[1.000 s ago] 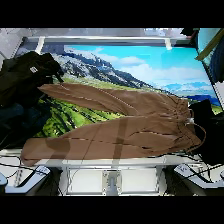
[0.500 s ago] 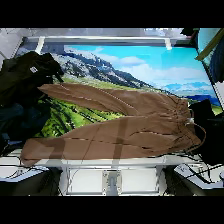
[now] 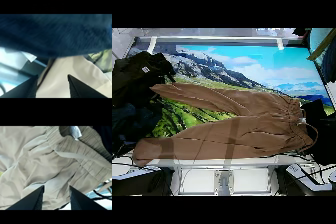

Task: Fold the clothes and pants, and hang the long-sleeved shirts on hangers.

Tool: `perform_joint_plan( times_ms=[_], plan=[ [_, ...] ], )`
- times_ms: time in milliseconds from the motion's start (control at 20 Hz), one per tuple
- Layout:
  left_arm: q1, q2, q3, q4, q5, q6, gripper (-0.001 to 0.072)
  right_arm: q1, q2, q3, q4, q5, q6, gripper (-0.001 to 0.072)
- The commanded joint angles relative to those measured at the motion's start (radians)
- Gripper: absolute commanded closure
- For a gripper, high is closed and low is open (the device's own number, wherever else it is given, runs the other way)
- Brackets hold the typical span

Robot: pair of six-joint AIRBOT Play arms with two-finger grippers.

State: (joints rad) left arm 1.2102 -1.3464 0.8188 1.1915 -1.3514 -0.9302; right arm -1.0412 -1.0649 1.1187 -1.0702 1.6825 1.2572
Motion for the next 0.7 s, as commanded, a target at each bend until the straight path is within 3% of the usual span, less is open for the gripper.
perform_joint_plan(
  times_ms=[0, 250, 300, 350, 400, 650],
  plan=[
    [-0.064, -0.064, 0.002, -0.003, 0.033, 0.034, 0.0295, 0.001, 0.018, 0.001, 0.001, 0.001, 0.011, 0.0347],
    [-0.162, -0.116, 0.002, -0.007, 0.032, 0.056, 0.0348, 0.001, 0.041, 0.001, 0.001, 0.001, 0.015, 0.0347],
    [-0.176, -0.118, 0.002, -0.007, 0.031, 0.056, 0.0395, 0.001, 0.042, 0.001, 0.001, 0.001, 0.015, 0.0347],
    [-0.190, -0.117, 0.003, -0.007, 0.031, 0.056, 0.0580, 0.001, 0.044, 0.001, 0.001, 0.001, 0.015, 0.0347],
    [-0.199, -0.115, 0.012, -0.007, 0.031, 0.056, 0.0692, 0.001, 0.046, 0.001, 0.000, 0.001, 0.015, 0.0348],
    [-0.207, -0.046, 0.147, -0.086, 0.009, 0.056, 0.0695, 0.001, 0.047, 0.001, 0.000, 0.000, 0.015, 0.0348]
  ],
)
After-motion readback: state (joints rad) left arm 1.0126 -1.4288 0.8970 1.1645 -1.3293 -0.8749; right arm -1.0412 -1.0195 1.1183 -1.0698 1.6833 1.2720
